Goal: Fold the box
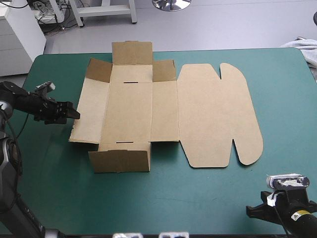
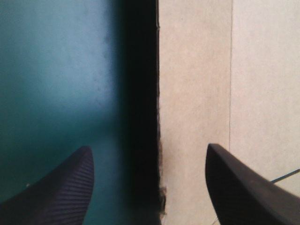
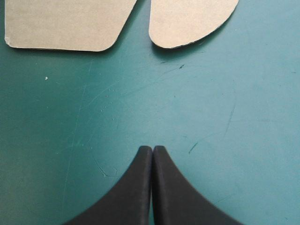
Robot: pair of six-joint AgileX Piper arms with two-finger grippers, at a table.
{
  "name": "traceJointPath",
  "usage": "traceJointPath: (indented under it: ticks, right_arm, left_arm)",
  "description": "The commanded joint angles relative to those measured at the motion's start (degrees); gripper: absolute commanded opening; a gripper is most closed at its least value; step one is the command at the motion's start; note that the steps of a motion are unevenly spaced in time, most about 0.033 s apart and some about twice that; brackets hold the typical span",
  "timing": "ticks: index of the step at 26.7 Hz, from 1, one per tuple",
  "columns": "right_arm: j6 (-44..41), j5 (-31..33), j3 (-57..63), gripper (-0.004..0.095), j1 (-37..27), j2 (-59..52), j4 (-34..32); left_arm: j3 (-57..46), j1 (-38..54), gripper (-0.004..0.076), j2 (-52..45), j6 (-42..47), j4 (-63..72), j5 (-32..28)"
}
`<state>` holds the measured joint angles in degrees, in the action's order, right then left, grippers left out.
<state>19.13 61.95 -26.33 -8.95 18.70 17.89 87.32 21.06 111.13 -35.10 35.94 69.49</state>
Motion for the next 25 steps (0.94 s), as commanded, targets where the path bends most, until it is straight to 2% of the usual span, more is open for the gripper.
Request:
traceJointPath:
  ticks: [1, 10, 13, 22, 25]
  right_arm:
    - [0.01, -2.74, -1.41, -0.0017, 0.1, 0.46, 0.99]
    - [0.01, -2.74, -1.41, -0.0017, 0.1, 0.46, 0.99]
    - [0.01, -2.74, -1.41, -0.0018, 0.1, 0.46, 0.99]
    - [0.01, -2.74, -1.41, -0.0017, 0.1, 0.46, 0.99]
    - [0.01, -2.74, -1.41, -0.0017, 0.1, 0.46, 0.99]
  left_arm:
    - [1.23, -2.15, 0.0488, -1.48, 0.52, 4.08, 4.77]
    - [1.23, -10.25, 0.0488, 1.72, 0.42, 5.81, 4.15]
    - [1.23, -10.94, 0.0459, 1.81, 0.42, 6.87, 3.75]
    - [1.46, -10.94, 0.0197, 1.81, 2.11, 6.99, 3.87]
    - [1.46, -10.94, 0.0018, 1.81, 3.36, 6.87, 4.1]
